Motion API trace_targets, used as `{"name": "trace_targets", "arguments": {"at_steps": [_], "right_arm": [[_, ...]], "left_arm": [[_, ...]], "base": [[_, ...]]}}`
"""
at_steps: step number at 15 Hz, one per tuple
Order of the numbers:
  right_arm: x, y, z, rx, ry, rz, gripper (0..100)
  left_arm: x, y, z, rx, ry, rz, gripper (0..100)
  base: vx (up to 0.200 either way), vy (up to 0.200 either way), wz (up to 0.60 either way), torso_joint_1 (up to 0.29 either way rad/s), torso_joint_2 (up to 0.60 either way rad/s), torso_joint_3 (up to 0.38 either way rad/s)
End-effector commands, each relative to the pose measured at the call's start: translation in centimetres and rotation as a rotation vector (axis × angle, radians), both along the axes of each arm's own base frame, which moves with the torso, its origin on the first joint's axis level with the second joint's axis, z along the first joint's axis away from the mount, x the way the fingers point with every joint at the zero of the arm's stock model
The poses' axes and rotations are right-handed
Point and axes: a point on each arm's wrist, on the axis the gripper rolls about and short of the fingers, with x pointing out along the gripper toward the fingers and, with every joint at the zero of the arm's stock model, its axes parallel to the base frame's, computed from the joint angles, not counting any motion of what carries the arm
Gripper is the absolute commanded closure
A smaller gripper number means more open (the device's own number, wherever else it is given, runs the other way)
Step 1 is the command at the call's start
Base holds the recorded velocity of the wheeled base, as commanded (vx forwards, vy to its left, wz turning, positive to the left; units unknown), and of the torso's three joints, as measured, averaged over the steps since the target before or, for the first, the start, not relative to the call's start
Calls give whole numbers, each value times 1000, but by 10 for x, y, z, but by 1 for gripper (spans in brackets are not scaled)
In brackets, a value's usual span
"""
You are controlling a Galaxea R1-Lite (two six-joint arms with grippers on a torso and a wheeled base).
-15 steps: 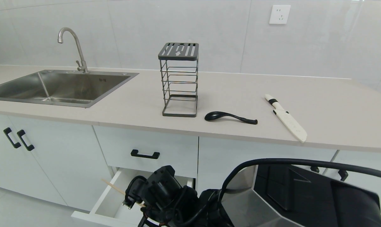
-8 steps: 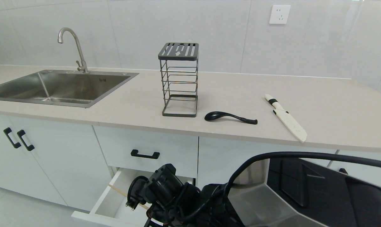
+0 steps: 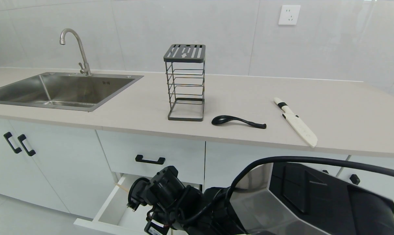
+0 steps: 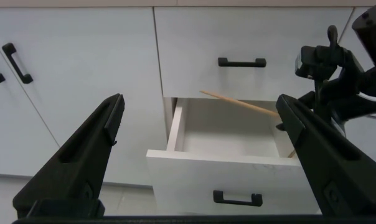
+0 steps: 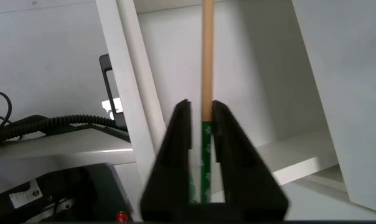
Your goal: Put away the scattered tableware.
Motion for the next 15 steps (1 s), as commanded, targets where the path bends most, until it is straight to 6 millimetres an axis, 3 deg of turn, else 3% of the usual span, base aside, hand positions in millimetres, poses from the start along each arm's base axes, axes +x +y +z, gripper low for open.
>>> {"name": "trace_targets", "arguments": {"at_steps": [1,7,15], "right_arm": [[0,1,-2,1,-2,2,0],[0,2,1,7,-4,3,0],[-7,1,40,62,-63,38,0]], "left_arm": [[0,0,0,0,0,0,0],[0,0,0,0,0,-1,0],[0,0,0,0,0,0,0]], "base": [[0,0,0,0,0,0],[0,0,0,0,0,0],[0,0,0,0,0,0]]}}
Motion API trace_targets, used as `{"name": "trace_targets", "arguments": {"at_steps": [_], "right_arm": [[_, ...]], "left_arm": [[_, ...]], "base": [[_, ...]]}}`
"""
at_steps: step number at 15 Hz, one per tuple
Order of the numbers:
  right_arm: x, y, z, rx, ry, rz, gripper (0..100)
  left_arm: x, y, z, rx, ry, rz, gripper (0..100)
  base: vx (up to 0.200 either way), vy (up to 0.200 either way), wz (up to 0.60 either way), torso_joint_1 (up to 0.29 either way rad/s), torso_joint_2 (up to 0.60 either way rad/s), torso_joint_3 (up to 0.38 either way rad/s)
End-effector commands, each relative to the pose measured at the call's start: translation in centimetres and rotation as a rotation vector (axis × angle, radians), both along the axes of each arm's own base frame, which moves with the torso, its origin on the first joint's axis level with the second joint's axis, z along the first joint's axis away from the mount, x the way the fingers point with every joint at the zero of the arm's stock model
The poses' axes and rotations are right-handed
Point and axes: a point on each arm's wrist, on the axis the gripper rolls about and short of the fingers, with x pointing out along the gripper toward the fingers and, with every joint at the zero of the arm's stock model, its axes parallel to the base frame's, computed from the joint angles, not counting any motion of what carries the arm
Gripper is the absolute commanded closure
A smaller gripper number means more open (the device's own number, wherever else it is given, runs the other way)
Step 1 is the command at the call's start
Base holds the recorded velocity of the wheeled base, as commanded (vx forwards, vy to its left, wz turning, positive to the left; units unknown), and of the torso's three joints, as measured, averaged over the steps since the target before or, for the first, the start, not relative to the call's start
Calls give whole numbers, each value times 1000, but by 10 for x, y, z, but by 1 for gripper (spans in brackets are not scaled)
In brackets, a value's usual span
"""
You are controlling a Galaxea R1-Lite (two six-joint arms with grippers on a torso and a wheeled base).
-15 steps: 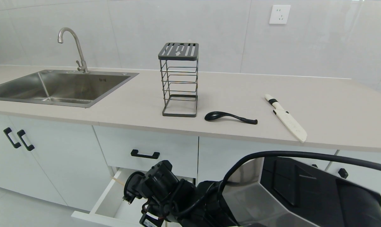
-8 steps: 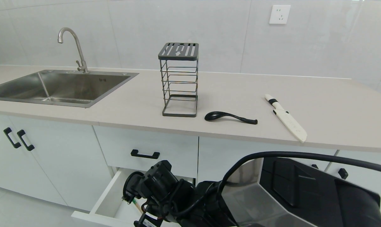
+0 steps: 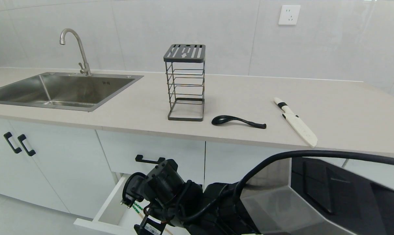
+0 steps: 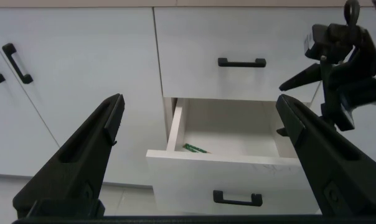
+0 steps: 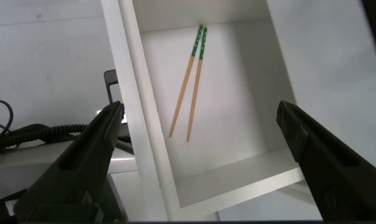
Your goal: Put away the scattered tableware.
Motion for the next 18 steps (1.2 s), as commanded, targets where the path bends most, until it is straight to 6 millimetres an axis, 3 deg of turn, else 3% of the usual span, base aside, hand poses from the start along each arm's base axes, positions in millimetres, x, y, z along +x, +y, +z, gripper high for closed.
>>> {"name": "trace_targets", "arguments": {"at_steps": [1,6,9,10,12,14,18], "right_arm": [[-6,1,19,37,-20,14,0],[-31,4,69,132,-67,65,0],[-51,-18,106,173,-88,87,0],[-63,-44,129,193,-99,89,0],[-72,-75,155,228,-131,62,0],[-64,-109,179,248,-207,-74,0],[-38,-173,194,260,-243,-244,0]], "left_arm": [[0,0,0,0,0,0,0],[0,0,0,0,0,0,0],[0,0,0,0,0,0,0],[0,0,0,0,0,0,0],[0,0,0,0,0,0,0],[0,0,0,0,0,0,0],[0,0,0,0,0,0,0]], "base": [[0,0,0,0,0,0],[0,0,0,0,0,0],[0,0,0,0,0,0],[0,0,0,0,0,0],[0,0,0,0,0,0],[0,0,0,0,0,0],[0,0,0,0,0,0]]}}
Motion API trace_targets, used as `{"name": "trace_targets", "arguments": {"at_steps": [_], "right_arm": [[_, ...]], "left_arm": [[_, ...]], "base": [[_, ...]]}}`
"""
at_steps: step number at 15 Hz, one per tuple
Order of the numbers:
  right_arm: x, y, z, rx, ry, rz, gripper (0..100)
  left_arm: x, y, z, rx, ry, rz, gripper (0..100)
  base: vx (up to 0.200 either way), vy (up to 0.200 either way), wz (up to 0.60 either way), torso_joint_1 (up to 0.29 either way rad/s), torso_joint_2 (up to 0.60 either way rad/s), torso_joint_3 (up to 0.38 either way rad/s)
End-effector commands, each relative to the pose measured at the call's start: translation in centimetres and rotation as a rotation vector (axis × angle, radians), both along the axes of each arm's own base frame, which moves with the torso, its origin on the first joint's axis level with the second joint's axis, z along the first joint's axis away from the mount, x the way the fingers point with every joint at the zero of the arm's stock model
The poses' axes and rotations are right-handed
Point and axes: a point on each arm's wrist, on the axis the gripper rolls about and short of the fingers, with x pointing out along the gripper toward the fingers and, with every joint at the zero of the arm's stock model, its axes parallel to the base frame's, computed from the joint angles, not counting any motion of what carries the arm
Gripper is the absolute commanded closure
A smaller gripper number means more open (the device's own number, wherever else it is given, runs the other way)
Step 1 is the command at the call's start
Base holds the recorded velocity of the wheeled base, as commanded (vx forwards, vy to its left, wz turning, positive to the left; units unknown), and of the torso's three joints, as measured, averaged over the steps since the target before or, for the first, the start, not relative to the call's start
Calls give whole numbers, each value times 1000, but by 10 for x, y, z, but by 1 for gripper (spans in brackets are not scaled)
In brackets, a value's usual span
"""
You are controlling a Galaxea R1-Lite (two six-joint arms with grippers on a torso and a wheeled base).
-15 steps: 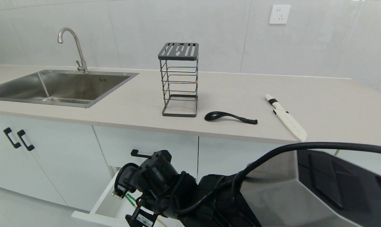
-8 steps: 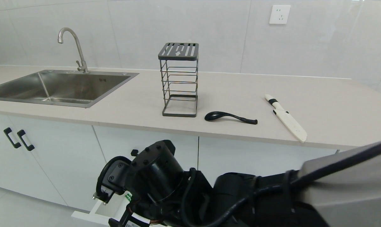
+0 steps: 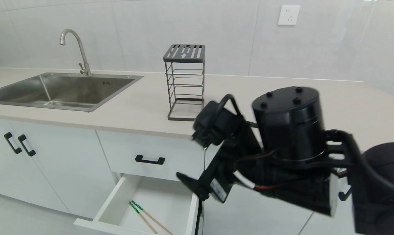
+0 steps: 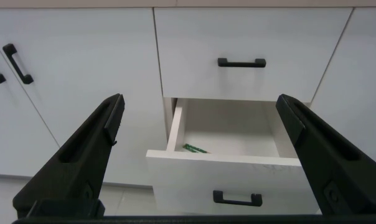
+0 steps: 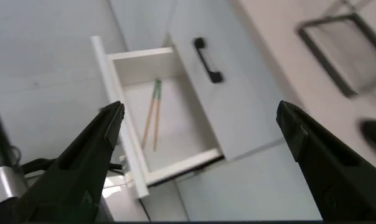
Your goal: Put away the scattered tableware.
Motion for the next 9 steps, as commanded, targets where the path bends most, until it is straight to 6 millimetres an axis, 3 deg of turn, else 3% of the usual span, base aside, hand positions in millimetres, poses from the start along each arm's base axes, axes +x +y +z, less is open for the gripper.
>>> {"name": "trace_targets", "arguments": {"at_steps": [1,3,9], "right_arm": [[4,-35,19,46,-33,-73,0],[38,-68,23,52,-43,-171,0],[113,-114,-3,49,44,-127,0]], "left_arm": [[0,0,0,0,0,0,0],[0,0,0,0,0,0,0],[0,0,0,0,0,0,0]], "base": [[0,0,0,0,0,0],[0,0,0,0,0,0],[0,0,0,0,0,0]]}}
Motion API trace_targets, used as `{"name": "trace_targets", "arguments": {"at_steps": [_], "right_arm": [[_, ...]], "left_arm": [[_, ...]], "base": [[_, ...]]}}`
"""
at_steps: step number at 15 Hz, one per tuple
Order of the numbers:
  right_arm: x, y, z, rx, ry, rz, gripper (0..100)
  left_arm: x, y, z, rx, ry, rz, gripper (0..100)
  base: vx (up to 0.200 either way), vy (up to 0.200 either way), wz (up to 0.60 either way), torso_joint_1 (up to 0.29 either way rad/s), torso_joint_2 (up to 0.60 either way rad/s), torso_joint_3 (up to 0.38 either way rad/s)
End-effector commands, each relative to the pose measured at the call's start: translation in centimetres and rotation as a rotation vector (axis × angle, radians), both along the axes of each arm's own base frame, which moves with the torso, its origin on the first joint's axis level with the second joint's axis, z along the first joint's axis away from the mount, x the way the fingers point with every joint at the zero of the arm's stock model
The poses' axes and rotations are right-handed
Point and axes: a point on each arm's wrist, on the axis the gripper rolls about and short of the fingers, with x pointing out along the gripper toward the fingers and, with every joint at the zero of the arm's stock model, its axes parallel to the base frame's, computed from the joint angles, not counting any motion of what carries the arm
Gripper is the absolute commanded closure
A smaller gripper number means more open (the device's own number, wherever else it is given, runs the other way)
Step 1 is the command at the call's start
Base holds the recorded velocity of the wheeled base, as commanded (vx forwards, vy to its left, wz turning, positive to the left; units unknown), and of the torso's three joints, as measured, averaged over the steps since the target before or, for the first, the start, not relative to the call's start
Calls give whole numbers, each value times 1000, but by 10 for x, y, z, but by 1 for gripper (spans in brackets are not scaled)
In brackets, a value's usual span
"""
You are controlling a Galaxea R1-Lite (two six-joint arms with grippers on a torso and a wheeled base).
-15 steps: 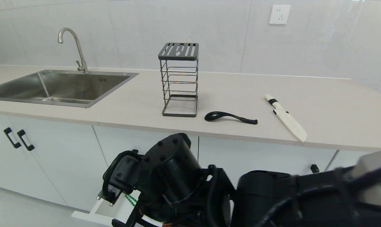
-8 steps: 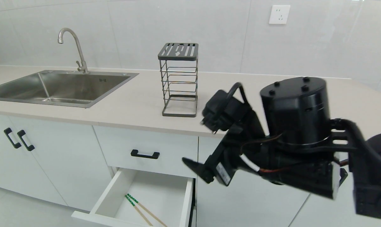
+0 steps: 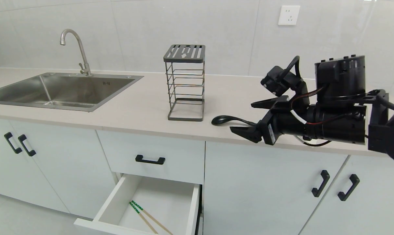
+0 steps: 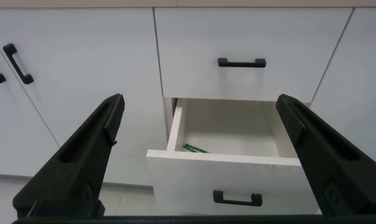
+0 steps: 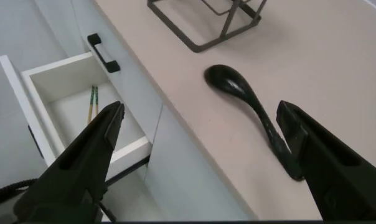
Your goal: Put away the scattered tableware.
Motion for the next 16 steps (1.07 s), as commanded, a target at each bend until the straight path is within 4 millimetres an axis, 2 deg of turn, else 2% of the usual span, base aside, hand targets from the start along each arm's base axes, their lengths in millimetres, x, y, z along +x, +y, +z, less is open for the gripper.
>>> {"name": "trace_targets", "arguments": {"at_steps": [1,3,6,8,12,16], "right_arm": [[30,-11,-15,-25,21,-8,0],[44,-10,-30,-45,55,-15,0],[61,-12,-40,-36,78,13,0],[75,-17,-41,-12,81,26,0],[82,-30,-42,-10,144,28,0],[96,-29,-43,-5,144,25,0]], "left_arm": [[0,0,0,0,0,0,0],[0,0,0,0,0,0,0],[0,0,0,0,0,0,0],[0,0,0,0,0,0,0],[0,0,0,0,0,0,0],[0,0,0,0,0,0,0]], "base": [[0,0,0,0,0,0],[0,0,0,0,0,0],[0,0,0,0,0,0],[0,0,0,0,0,0],[0,0,0,0,0,0],[0,0,0,0,0,0]]}}
